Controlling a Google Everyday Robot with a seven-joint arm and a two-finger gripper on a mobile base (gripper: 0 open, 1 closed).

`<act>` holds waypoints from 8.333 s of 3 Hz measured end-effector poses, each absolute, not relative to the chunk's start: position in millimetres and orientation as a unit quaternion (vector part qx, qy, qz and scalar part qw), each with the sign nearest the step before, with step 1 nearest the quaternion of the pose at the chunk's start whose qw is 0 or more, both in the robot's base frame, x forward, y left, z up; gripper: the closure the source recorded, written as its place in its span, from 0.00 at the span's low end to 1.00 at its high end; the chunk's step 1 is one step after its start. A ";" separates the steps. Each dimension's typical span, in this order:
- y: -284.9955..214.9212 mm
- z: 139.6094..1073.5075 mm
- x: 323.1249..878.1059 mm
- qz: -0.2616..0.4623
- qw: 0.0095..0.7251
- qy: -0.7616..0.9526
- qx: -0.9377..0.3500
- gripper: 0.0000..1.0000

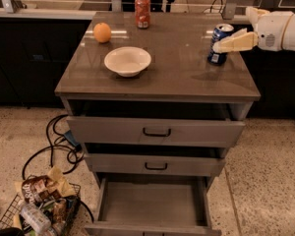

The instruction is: Place pepsi can into bottom drawer

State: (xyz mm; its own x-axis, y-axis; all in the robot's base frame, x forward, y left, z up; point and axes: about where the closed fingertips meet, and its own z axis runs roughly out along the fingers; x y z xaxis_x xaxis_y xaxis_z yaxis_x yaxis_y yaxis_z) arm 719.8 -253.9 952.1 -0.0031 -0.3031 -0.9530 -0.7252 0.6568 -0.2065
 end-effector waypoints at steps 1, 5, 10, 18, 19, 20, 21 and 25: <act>-276.5 943.8 735.5 0.173 0.606 0.696 -0.345 0.00; -239.4 890.6 770.6 0.284 0.584 0.691 -0.317 0.00; -213.3 867.4 774.4 0.310 0.568 0.691 -0.323 1.00; -294.1 846.6 483.6 0.306 0.574 0.672 -0.354 1.00; -293.5 812.0 472.2 0.341 0.579 0.650 -0.355 1.00; -293.5 811.9 472.2 0.341 0.579 0.650 -0.356 1.00; -282.9 795.9 470.5 0.341 0.568 0.654 -0.366 1.00; -184.8 560.2 440.5 0.372 0.479 0.679 -0.413 1.00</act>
Offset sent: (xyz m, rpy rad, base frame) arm 0.0483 -0.0654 -0.0258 0.1410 0.0338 -0.1348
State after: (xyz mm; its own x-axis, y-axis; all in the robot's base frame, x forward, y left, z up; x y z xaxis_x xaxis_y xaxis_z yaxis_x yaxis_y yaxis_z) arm 440.5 -184.8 560.2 -0.1987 -0.2040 -0.9586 -0.9180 0.3813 0.1091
